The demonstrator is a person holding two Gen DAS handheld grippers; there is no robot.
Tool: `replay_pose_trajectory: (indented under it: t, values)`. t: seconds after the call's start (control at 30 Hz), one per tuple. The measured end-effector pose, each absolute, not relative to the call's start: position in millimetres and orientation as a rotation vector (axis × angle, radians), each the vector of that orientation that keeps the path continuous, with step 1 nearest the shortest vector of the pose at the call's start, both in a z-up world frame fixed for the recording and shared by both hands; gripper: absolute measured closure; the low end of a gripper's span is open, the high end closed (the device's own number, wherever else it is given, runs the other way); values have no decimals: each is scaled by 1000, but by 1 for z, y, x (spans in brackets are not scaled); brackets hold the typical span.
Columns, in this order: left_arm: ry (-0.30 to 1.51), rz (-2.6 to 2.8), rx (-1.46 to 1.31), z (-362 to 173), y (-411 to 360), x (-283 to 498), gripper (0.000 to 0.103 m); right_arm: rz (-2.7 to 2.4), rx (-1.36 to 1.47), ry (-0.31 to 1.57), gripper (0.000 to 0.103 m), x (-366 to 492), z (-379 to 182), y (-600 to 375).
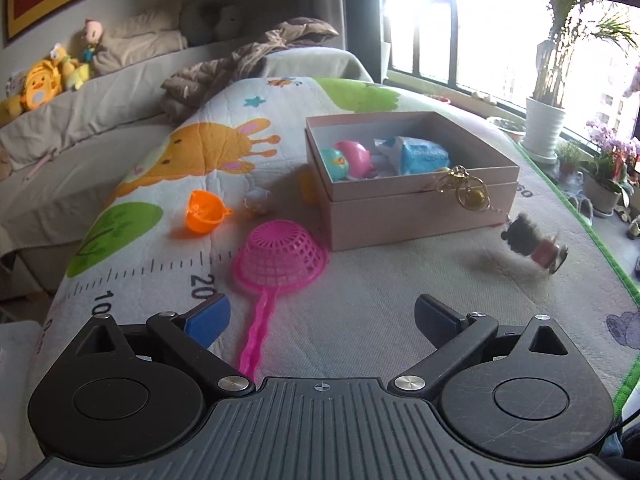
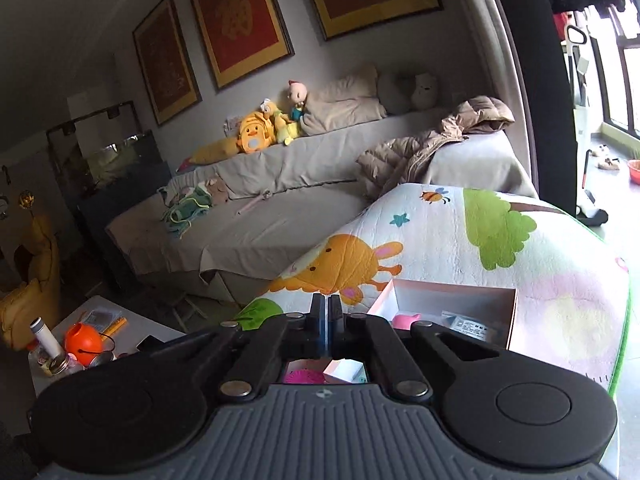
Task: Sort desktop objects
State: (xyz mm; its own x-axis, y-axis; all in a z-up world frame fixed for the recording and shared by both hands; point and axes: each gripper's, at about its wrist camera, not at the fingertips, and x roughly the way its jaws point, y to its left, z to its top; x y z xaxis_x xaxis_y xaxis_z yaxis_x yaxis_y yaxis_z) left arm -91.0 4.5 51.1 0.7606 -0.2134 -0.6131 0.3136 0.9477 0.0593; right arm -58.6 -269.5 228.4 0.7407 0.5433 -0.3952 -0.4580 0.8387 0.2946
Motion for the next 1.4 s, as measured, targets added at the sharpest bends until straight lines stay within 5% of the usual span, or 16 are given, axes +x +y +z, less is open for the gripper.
replay_pose_trajectory:
  t: [0.1, 0.17, 0.23, 0.27, 0.6, 0.67, 0.73, 1.17, 1.3, 1.4]
  values:
    - [653, -286, 157, 50, 5, -91, 1, 543, 153, 489, 101, -65, 223, -269]
    - [659, -284, 152, 50, 6, -90, 1, 487, 74, 512, 88, -66, 207, -264]
    - [668, -279, 150, 49, 6, -88, 1, 406, -4, 564, 64, -60, 182, -258]
    - [674, -277, 150, 48, 5, -87, 1, 374, -37, 589, 64, -56, 169, -255]
    - [718, -278, 153, 40, 3, -82, 1, 284, -139, 731, 64, -28, 72, -226]
    - [725, -279, 154, 39, 2, -81, 1, 272, -128, 741, 73, -20, 64, -221]
    - [724, -275, 151, 39, 4, -82, 1, 280, -107, 776, 100, -11, 59, -220]
    - [691, -278, 117, 46, 12, -86, 1, 510, 149, 455, 103, -47, 211, -264]
    - [686, -268, 107, 47, 14, -87, 1, 452, 44, 507, 99, -49, 192, -250]
    - [690, -260, 108, 47, 15, -86, 1, 381, -54, 581, 84, -43, 152, -235]
